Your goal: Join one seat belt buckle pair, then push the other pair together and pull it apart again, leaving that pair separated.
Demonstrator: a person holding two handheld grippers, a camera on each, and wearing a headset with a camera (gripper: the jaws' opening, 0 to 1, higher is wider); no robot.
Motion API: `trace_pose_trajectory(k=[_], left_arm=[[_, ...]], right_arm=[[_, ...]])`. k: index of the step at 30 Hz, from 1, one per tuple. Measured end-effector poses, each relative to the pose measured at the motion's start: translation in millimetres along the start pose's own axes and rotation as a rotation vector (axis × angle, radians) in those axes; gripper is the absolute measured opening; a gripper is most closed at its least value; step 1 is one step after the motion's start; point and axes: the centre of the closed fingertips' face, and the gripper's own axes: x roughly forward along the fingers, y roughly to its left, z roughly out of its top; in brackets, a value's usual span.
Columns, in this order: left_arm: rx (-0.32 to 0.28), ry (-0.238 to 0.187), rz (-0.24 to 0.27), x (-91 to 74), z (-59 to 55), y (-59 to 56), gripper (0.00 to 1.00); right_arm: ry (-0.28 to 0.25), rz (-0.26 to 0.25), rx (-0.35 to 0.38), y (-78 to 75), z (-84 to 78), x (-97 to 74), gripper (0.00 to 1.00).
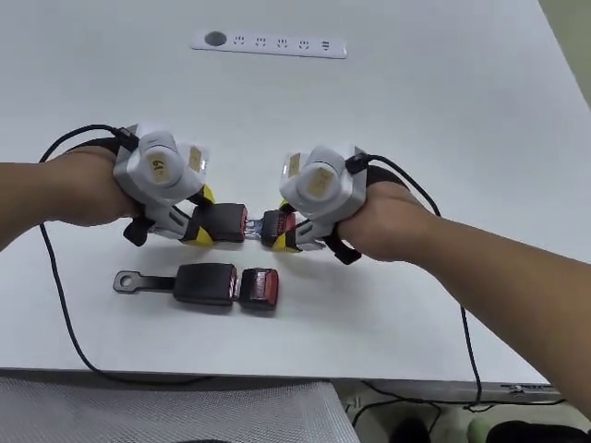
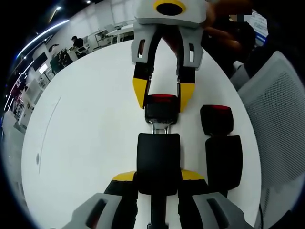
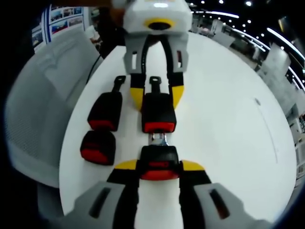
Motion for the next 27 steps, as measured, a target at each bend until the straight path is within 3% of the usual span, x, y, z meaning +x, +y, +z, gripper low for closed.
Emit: trace_pose_trajectory(k=[12,27], left_arm=[[-0.023,-0.002,0.014,-0.8,-0.2,-1.2,0.32],[-0.028,0.015,0.011,-0.2,-0.6,-2.5,0.33]], right_arm=[[0.013,0.009,-0.006,2.5,-19.4,-15.6,0.32],[0.067,-0.022,0.023,1.6,-85.3,-57.2,0.32]])
